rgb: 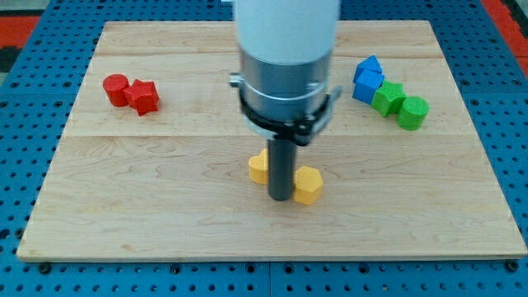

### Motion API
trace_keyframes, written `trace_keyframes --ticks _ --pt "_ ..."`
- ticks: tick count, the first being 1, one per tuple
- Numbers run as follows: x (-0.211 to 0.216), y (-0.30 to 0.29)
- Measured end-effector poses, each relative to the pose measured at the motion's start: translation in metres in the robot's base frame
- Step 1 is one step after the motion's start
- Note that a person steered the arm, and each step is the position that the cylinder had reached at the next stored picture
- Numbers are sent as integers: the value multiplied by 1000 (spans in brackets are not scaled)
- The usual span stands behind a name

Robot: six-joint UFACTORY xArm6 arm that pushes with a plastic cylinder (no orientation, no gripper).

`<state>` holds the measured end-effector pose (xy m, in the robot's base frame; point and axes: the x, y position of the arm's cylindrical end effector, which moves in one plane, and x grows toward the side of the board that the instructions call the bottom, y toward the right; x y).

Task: Push the yellow hexagon into the blue cube

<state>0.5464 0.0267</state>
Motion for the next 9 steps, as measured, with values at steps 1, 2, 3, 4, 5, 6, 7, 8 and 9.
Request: trace_keyframes --ticks 1,2,3,4,5,6,7,8,9 --pt "9 16" --pt "-13 69" --pt "-76 132" --pt "-109 160" --pt "-70 158" --pt "-47 137" --pt "-94 121" --pt "-104 118" --pt "-83 85"
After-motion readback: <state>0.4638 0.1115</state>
